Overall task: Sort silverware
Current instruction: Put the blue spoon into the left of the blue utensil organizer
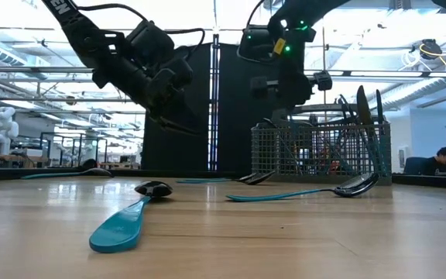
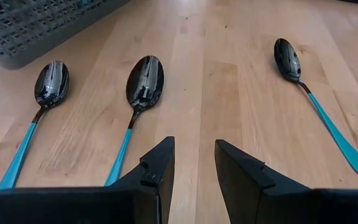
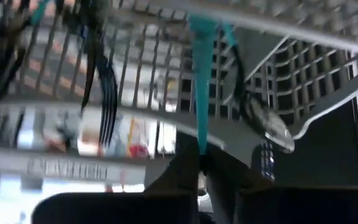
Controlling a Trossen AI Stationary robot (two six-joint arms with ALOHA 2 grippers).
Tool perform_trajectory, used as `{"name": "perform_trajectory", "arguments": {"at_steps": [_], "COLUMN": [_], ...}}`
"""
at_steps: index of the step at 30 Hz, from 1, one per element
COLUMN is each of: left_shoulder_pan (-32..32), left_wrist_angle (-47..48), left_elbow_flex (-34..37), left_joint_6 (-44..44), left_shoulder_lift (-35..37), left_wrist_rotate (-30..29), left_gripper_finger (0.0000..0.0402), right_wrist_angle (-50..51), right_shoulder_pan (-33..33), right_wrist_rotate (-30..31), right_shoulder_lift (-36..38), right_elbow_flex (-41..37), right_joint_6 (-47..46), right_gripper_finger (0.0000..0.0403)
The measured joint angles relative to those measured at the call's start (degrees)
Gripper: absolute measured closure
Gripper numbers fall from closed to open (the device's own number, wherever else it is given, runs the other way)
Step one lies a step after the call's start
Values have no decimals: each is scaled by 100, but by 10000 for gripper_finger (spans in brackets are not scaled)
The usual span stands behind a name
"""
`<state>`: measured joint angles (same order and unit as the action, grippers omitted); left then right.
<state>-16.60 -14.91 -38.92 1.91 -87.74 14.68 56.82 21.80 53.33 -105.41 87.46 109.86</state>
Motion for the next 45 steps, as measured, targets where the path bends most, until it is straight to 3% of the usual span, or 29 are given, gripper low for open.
{"name": "perform_trajectory", "arguments": {"at_steps": [11,18,22,28,34,38,41,45], "left_shoulder_pan": [0,0,0,0,0,0,0,13], "left_wrist_angle": [95,98,101,124,676,782,676,139], "left_elbow_flex": [2,2,2,2,2,2,2,2], "left_joint_6": [-2,-2,-2,-2,7,148,153,153], "left_shoulder_lift": [0,0,0,75,847,1388,1555,1505], "left_wrist_rotate": [0,2,2,307,391,380,369,367], "left_gripper_finger": [291,291,291,291,291,291,291,291], "right_wrist_angle": [25,-21,-324,-321,-112,-30,376,1051], "right_shoulder_pan": [38,38,-11,-239,-861,-1259,-1506,-1831], "right_wrist_rotate": [-432,-297,157,97,-790,-1521,-2539,-4201], "right_shoulder_lift": [0,0,0,47,107,118,118,118], "right_elbow_flex": [0,0,0,0,0,0,0,-36], "right_joint_6": [-586,-812,-1668,-3006,-4244,-6666,-8463,-9897], "right_gripper_finger": [328,301,299,309,313,314,314,314]}}
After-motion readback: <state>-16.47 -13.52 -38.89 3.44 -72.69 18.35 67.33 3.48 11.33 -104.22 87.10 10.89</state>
